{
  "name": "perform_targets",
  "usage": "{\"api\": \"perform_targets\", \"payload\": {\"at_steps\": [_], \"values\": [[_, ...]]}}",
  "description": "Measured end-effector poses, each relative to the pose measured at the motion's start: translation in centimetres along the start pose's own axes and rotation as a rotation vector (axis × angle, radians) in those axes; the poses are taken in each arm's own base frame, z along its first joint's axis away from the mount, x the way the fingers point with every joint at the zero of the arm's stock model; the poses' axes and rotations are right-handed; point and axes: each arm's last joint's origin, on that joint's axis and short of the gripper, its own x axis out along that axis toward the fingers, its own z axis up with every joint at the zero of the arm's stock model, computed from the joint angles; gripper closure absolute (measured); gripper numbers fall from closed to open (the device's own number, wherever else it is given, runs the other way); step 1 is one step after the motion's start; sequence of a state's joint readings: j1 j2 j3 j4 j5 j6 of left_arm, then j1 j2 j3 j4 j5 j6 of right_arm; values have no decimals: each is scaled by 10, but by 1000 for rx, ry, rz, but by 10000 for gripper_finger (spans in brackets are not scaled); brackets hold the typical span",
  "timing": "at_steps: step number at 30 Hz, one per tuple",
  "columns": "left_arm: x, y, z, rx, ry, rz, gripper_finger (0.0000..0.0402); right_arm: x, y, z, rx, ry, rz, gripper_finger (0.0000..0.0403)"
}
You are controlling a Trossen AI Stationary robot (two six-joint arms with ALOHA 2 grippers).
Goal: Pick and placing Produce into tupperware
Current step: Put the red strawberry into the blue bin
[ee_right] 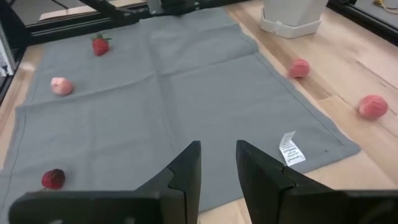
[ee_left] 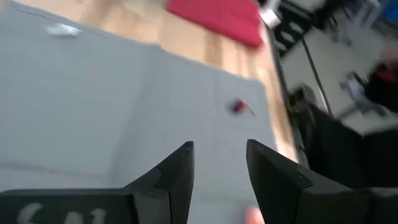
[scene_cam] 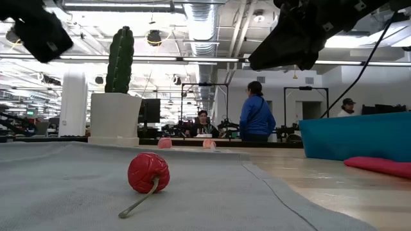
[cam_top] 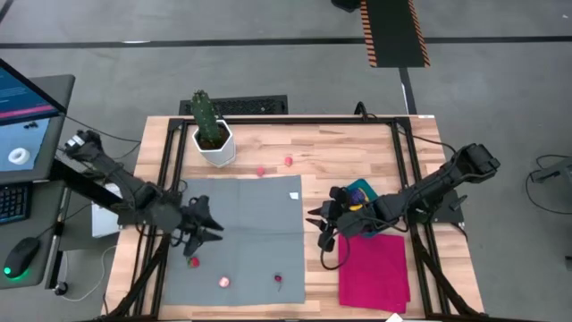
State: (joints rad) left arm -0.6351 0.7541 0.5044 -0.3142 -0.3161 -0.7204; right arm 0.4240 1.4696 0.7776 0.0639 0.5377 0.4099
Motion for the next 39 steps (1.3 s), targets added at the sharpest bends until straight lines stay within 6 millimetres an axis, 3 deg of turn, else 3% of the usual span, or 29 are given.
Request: {"api": "perform_targets", "payload": {"at_steps": [6,13,25,39], "values": [[-6,-21,-5,-20,132,-35,265,0,0,0,0,2,8,280],[-8,-23,-38,-125,445,142,265,0,1,0,9,4,15,280],[3,-36,-75,-205,839,195,297,0,1,-1,9,5,14,280],[4,-35,-77,-209,854,229,344,1,1,-1,8,7,17,281]]}}
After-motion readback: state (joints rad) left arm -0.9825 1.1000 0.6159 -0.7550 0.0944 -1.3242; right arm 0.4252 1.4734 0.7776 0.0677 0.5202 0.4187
